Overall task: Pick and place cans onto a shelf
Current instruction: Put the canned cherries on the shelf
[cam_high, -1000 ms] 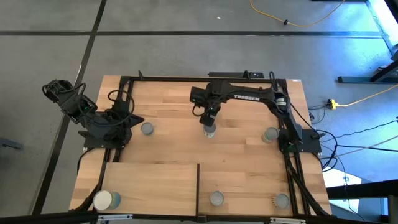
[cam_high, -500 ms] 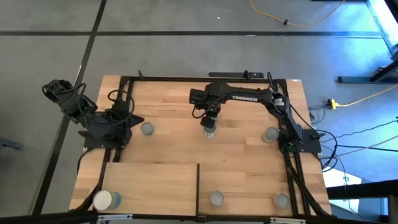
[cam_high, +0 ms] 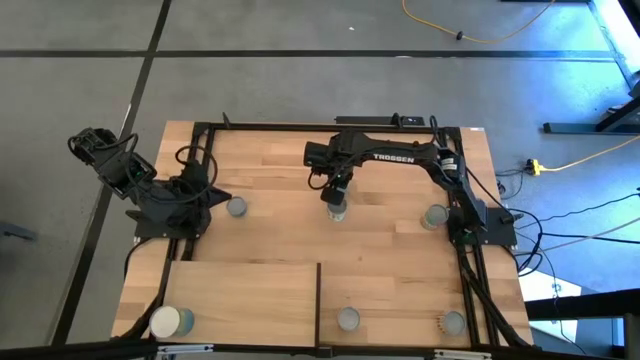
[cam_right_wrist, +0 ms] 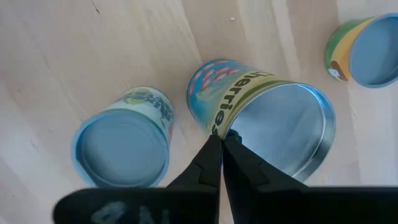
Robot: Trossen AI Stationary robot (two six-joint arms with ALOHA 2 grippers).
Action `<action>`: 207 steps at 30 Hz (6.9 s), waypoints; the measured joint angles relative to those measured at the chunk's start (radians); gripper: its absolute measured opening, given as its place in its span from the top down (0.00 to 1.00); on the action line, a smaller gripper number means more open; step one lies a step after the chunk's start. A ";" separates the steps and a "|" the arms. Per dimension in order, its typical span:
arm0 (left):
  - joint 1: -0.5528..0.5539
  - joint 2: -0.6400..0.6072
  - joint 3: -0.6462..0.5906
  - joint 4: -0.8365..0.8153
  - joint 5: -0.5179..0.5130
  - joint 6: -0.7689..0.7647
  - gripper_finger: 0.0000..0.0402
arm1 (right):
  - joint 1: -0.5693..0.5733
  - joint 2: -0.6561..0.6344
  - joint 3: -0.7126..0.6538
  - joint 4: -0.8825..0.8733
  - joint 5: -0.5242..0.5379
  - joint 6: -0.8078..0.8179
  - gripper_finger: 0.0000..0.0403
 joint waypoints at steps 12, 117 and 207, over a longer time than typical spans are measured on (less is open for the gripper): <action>0.000 0.000 0.000 0.000 0.004 0.000 1.00 | -0.002 0.000 -0.002 0.026 0.000 -0.024 0.96; 0.760 0.910 0.000 0.931 0.563 1.257 0.84 | 0.186 -0.726 0.304 -0.229 -0.134 -0.183 0.82; 0.793 1.011 0.538 0.360 0.522 1.273 1.00 | 0.186 -0.725 0.304 -0.229 -0.133 -0.232 0.82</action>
